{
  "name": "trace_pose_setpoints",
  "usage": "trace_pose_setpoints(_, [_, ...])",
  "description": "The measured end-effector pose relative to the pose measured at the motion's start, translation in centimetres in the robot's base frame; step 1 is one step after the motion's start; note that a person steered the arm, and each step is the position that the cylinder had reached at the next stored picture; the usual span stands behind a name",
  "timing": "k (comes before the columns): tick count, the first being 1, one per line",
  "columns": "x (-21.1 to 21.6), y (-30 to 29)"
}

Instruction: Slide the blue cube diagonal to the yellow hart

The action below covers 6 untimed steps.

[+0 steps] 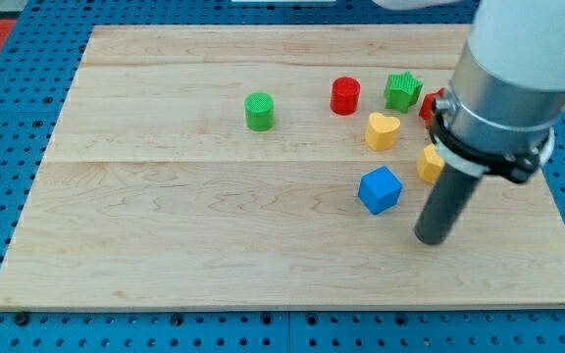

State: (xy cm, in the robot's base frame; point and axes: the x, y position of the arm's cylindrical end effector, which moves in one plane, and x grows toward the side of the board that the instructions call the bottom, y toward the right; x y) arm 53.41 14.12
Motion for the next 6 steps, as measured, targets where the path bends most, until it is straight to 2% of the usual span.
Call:
trace_pose_setpoints(1, [-5.0,-1.7])
trace_pose_setpoints(2, [-7.5,-5.6])
trace_pose_setpoints(4, [-2.7,-6.6])
trace_pose_setpoints(5, [-4.9,-7.6])
trace_pose_setpoints(6, [-4.9,-8.1])
